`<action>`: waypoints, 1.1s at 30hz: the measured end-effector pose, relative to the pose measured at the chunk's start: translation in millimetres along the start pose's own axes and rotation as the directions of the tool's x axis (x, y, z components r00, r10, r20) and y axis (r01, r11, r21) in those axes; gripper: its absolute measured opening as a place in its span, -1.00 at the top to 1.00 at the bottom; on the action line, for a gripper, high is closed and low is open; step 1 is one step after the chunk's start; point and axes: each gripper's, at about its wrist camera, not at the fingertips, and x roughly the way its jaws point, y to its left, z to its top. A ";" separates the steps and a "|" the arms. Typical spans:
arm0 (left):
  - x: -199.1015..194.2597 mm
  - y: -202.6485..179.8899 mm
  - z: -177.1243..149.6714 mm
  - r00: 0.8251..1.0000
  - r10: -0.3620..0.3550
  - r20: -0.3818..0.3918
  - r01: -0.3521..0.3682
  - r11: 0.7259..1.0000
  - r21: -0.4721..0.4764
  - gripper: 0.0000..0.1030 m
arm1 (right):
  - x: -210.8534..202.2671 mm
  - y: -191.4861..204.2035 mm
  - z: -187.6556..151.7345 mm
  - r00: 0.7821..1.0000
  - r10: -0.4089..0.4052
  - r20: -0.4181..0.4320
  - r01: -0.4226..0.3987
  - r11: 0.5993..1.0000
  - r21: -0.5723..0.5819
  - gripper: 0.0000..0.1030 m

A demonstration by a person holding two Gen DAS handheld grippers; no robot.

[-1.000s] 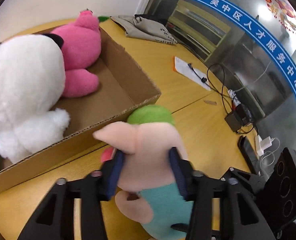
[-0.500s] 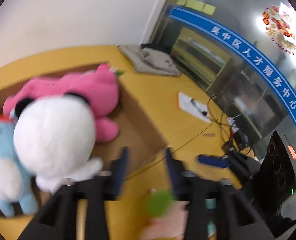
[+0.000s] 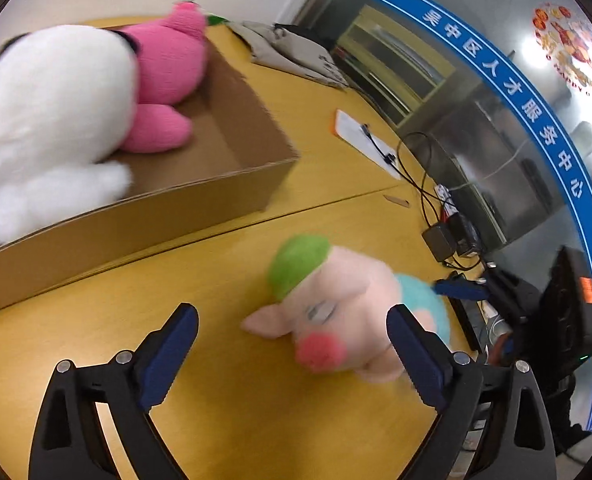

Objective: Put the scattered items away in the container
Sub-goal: 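Lift the pig plush with both grippers and carry it over the box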

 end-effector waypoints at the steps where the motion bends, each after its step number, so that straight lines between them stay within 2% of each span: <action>1: 9.3 -2.6 1.9 1.000 -0.004 -0.021 0.004 1.000 0.008 -0.89 | 6.6 -2.3 -1.7 1.000 -0.025 -0.016 0.025 1.000 0.009 -0.59; 5: 44.9 -13.6 2.2 0.994 0.002 -0.106 0.003 0.999 0.041 -0.91 | 8.7 -12.4 -8.5 1.000 0.019 -0.004 -0.019 0.998 0.057 -0.59; 8: 48.8 -6.7 0.3 0.991 -0.047 -0.122 0.048 0.999 -0.002 -0.91 | 21.3 -13.3 -16.2 0.997 0.044 -0.070 -0.040 0.997 0.063 -0.63; 13: 24.7 -9.6 -10.2 0.997 -0.022 -0.068 0.024 0.999 0.026 -0.89 | 17.2 4.2 -25.8 0.998 -0.013 -0.055 0.016 0.998 0.053 -0.55; 17: 5.0 -1.3 -7.5 0.996 -0.082 -0.025 0.082 0.996 -0.026 -1.00 | 14.1 10.2 -29.2 0.999 -0.034 -0.034 0.037 0.993 0.114 -0.54; 21: 32.6 2.9 -2.4 0.989 -0.108 -0.096 0.103 0.993 -0.056 -0.97 | 14.6 26.9 -26.9 1.000 -0.013 -0.004 0.013 0.992 0.124 -0.49; 22: 40.9 2.3 -3.0 0.986 -0.115 -0.121 0.109 0.992 -0.059 -0.83 | 15.1 32.5 -25.9 1.000 -0.008 0.006 0.007 0.993 0.120 -0.46; 23: 46.5 0.4 -4.0 0.987 -0.093 -0.132 0.087 0.995 -0.045 -0.80 | 14.7 36.9 -25.2 1.000 -0.007 0.014 0.005 0.993 0.119 -0.42; 26: 41.2 -1.8 -3.0 0.990 -0.083 -0.114 0.080 0.996 -0.030 -0.64 | 12.9 40.1 -24.0 0.999 -0.024 0.033 0.019 0.987 0.159 -0.31; 28: 29.2 -5.9 0.6 0.993 -0.069 -0.092 0.068 0.998 -0.017 -0.57 | 8.7 38.3 -22.6 0.998 -0.006 0.059 -0.005 0.982 0.187 -0.23; 31: -7.2 -20.5 17.2 1.000 -0.025 0.000 0.025 0.999 0.043 -0.56 | -4.1 39.5 -10.8 0.992 -0.009 0.128 -0.017 0.979 0.205 -0.21; 33: -32.3 -31.3 37.6 0.997 0.003 0.074 -0.010 0.996 0.092 -0.56 | -15.6 35.7 5.4 0.981 -0.029 0.192 -0.012 0.977 0.213 -0.21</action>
